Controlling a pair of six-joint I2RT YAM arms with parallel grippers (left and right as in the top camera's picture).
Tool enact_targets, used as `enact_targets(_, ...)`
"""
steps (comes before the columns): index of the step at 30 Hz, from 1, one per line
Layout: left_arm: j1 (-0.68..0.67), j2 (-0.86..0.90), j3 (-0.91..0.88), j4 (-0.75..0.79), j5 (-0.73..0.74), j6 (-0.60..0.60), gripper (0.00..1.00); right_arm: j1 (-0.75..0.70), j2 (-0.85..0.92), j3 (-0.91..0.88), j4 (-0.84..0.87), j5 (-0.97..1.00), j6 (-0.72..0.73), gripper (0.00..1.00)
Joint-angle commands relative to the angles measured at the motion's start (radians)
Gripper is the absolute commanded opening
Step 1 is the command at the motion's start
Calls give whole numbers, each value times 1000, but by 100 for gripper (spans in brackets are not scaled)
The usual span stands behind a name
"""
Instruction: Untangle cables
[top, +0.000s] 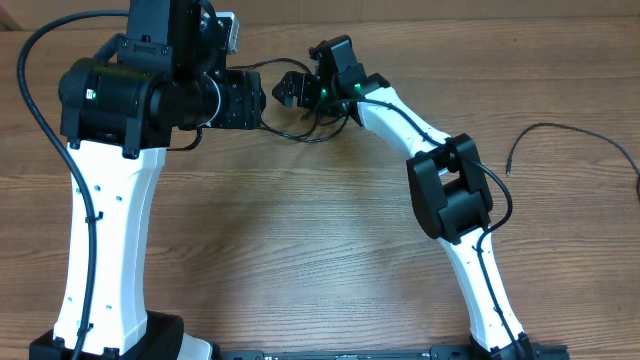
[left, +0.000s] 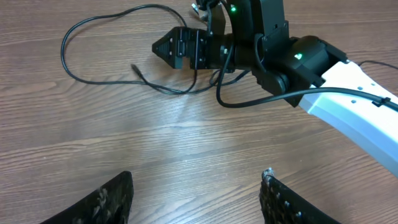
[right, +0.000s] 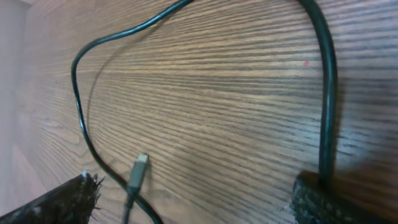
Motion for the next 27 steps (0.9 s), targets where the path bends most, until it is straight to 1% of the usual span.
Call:
enact_targets(1, -6, -26, -2, 4, -21, 24, 66, 11, -5, 58, -63, 68, -97, 100)
enact_targets(6, -6, -26, -2, 7, -21, 24, 67, 10, -5, 149, -217, 246, -218, 100)
enact_targets(10, -6, -26, -2, 10, -21, 23, 67, -5, -5, 221, -316, 354, -275, 100)
enact_targets(14, -6, -26, -2, 10, -21, 23, 68, -29, -5, 270, -393, 388, -305, 100)
enact_targets(20, -7, -26, -2, 12, -18, 23, 68, -33, -5, 277, -423, 386, -385, 100)
enact_targets(24, -7, -26, -2, 11, -9, 23, 68, -27, -5, 277, -415, 376, -518, 100)
enact_targets(27, -7, -26, -2, 12, 7, 23, 68, -26, -2, 277, -414, 376, -550, 100)
